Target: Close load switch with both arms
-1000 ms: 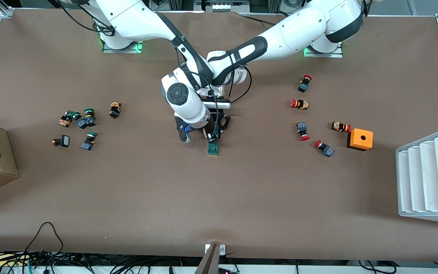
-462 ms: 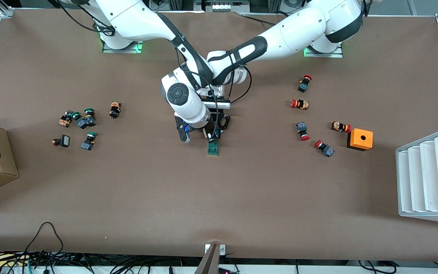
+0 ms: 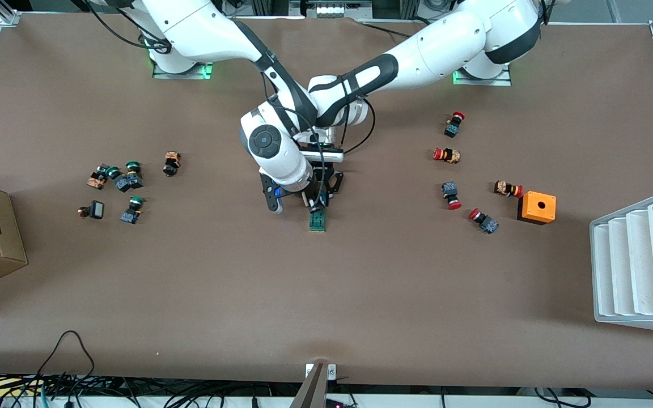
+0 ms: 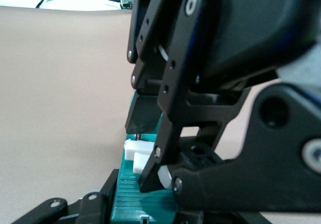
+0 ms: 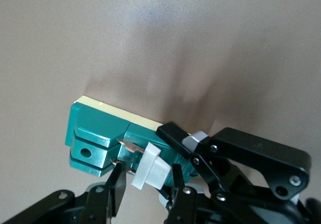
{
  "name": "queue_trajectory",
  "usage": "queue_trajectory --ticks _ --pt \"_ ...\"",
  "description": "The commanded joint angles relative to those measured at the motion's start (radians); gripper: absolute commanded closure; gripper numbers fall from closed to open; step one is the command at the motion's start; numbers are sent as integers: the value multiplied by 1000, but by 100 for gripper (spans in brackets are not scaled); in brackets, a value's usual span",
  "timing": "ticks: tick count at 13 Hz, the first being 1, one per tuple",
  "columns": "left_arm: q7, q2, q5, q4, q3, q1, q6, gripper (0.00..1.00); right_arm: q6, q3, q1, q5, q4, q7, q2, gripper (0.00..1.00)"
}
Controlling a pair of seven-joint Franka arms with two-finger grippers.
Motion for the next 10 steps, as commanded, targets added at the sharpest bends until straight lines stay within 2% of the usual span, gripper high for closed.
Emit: queue_trajectory --ticks 1,6,10 --pt "-22 36 48 44 -1 -6 22 60 24 -4 -2 -35 41 7 51 59" --pt "-22 36 48 44 -1 -6 22 61 -31 -7 -11 -33 84 9 47 60" --pt "-22 36 50 44 -1 -6 22 72 -88 -9 -15 -27 124 10 41 60"
